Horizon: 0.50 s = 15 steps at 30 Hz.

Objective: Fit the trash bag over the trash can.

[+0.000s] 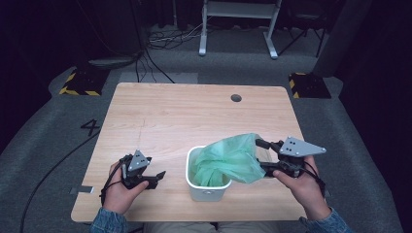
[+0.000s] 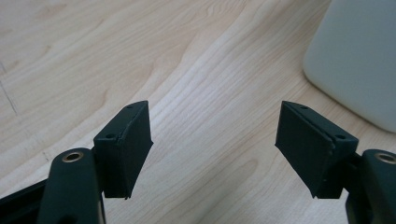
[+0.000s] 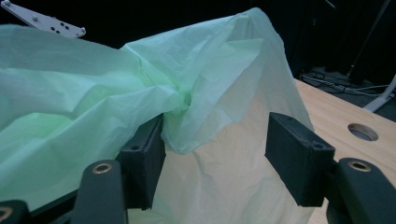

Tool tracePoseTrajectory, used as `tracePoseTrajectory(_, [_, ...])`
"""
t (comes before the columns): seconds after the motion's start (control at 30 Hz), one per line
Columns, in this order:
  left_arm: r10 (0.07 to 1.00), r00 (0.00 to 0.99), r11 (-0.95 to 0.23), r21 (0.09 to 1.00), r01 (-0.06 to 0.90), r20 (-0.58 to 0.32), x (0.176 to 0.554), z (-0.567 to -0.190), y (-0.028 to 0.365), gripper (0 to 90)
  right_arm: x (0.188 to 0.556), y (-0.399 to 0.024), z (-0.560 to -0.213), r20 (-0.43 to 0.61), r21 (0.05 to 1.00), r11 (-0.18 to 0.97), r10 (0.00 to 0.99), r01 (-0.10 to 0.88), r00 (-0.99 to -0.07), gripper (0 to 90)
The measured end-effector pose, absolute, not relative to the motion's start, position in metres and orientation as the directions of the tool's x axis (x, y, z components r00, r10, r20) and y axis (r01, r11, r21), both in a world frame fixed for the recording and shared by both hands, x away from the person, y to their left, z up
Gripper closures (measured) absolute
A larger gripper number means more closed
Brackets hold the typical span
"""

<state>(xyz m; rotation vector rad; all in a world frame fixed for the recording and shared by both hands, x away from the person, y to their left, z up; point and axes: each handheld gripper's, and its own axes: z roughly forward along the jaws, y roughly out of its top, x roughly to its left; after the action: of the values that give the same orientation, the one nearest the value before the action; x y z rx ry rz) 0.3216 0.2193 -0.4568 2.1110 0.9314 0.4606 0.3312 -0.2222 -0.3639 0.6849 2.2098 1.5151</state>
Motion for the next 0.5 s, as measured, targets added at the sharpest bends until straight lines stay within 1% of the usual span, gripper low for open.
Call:
tracePoseTrajectory(0.17, [0.738, 0.674, -0.433, 0.787, 0.439, 0.030, 0.318, -0.444, 0.219, 26.6, 0.333, -0.209, -0.355, -0.047, 0.939, 0.308, 0.559, 0.155, -0.828, 38.5])
tracePoseTrajectory(0.5, [0.724, 0.689, -0.424, 0.811, 0.403, 0.037, 0.314, -0.429, 0.217, 26.6, 0.338, -0.185, -0.345, -0.070, 0.940, 0.321, 0.523, 0.120, -0.849, 38.5])
